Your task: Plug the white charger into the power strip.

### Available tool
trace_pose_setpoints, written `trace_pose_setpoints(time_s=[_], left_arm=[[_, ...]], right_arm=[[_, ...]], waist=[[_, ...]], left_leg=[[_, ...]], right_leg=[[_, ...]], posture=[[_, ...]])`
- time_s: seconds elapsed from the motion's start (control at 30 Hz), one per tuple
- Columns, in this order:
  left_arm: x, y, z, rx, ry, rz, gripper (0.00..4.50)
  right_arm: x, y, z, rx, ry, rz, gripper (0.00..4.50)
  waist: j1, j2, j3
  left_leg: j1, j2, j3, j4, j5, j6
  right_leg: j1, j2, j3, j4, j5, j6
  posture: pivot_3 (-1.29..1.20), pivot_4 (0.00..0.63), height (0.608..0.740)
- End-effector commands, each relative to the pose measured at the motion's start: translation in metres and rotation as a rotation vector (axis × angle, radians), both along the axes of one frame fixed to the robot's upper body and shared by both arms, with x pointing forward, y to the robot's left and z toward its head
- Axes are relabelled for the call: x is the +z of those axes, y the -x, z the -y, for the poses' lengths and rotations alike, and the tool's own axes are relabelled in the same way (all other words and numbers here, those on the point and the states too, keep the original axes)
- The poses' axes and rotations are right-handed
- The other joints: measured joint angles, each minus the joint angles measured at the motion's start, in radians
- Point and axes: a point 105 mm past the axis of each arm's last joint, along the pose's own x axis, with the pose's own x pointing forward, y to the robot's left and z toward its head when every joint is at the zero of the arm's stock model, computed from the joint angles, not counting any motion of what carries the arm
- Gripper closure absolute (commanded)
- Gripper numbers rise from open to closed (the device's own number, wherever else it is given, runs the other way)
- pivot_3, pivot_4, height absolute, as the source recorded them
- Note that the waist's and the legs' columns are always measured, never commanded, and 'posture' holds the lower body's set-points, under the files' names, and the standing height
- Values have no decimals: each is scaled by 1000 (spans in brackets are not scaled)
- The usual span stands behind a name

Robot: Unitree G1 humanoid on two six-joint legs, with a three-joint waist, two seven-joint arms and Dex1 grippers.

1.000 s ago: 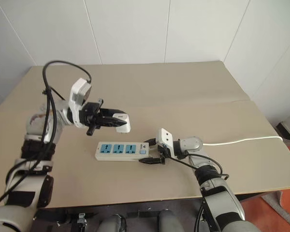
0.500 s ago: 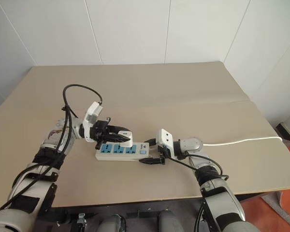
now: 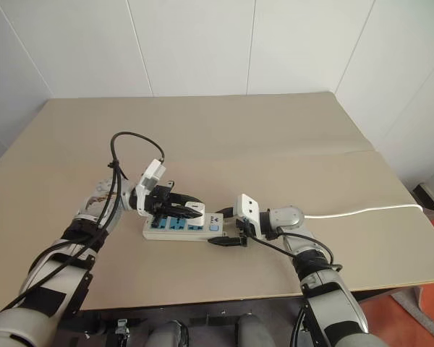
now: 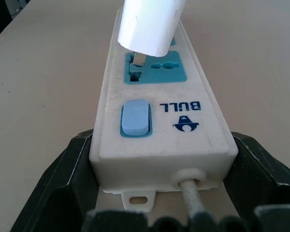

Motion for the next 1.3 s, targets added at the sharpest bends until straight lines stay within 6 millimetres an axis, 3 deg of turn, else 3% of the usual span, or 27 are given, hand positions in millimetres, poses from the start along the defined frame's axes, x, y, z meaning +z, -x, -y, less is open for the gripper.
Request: trace_pose_setpoints(time_s=[0.03,0.87,1.3], left_arm=[[7,0,1,-14,10,18,3475],[-19,-4,-8,32,-72,34,3475],[-38,10,-12,-18,-127,49,3475]], right_arm=[[-23,12,-5,34,67,-52,1069],[-25,14,-5,32,67,-47,1069],[-24,13,-7,41,66,-41,1069]], waist=[[0,0,0],[2,0,-2],[-1,0,-3]], left_leg=[[0,0,0,0,0,0],[2,0,0,0,0,0],[3,1,0,-2,-1,1]], right_leg=[[0,0,0,0,0,0],[2,0,0,0,-2,3],[2,1,1,-2,-2,3]], posture=[[0,150,740],[0,150,740],[0,150,740]])
